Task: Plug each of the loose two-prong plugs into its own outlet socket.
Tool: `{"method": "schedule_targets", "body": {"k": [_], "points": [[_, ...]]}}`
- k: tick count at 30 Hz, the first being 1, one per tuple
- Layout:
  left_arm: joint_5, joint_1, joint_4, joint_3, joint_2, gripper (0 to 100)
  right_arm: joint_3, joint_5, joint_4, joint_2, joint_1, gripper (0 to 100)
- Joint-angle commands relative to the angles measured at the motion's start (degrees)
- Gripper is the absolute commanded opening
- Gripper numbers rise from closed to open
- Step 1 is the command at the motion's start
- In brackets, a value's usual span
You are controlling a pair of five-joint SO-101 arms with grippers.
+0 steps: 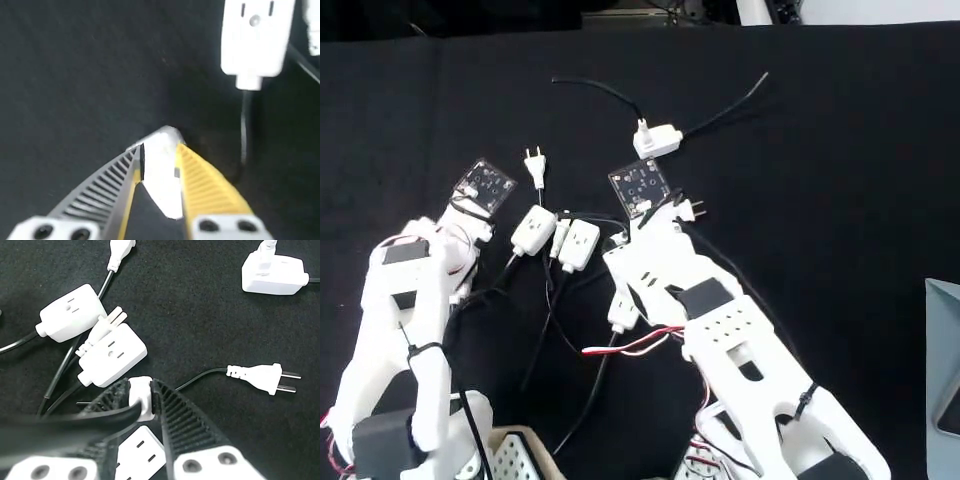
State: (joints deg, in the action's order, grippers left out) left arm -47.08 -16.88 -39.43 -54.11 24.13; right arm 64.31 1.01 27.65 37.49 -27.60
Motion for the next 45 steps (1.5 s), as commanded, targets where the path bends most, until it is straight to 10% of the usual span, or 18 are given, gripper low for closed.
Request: {"method": "schedule_targets", "body": {"k": [1,12,24,45], "points": [[-3.25,2.33,4.31,1.80,1.05,19,-1.19,0.44,0.35,1.45,0.53,1.2],[-2.99,8.22,-2.11,3.21,1.85,30,-1.19,0.44,0.44,1.45,0.62,1.2],[9.67,-5.58,-8.09,8.22,13.80,30,-1.19,0.44,0.44,1.45,0.62,1.2],[18.11,-8.84,-9.93,20.70,-23.38,21,-0.57,0.53,0.44,1.45,0.53,1.2]]}}
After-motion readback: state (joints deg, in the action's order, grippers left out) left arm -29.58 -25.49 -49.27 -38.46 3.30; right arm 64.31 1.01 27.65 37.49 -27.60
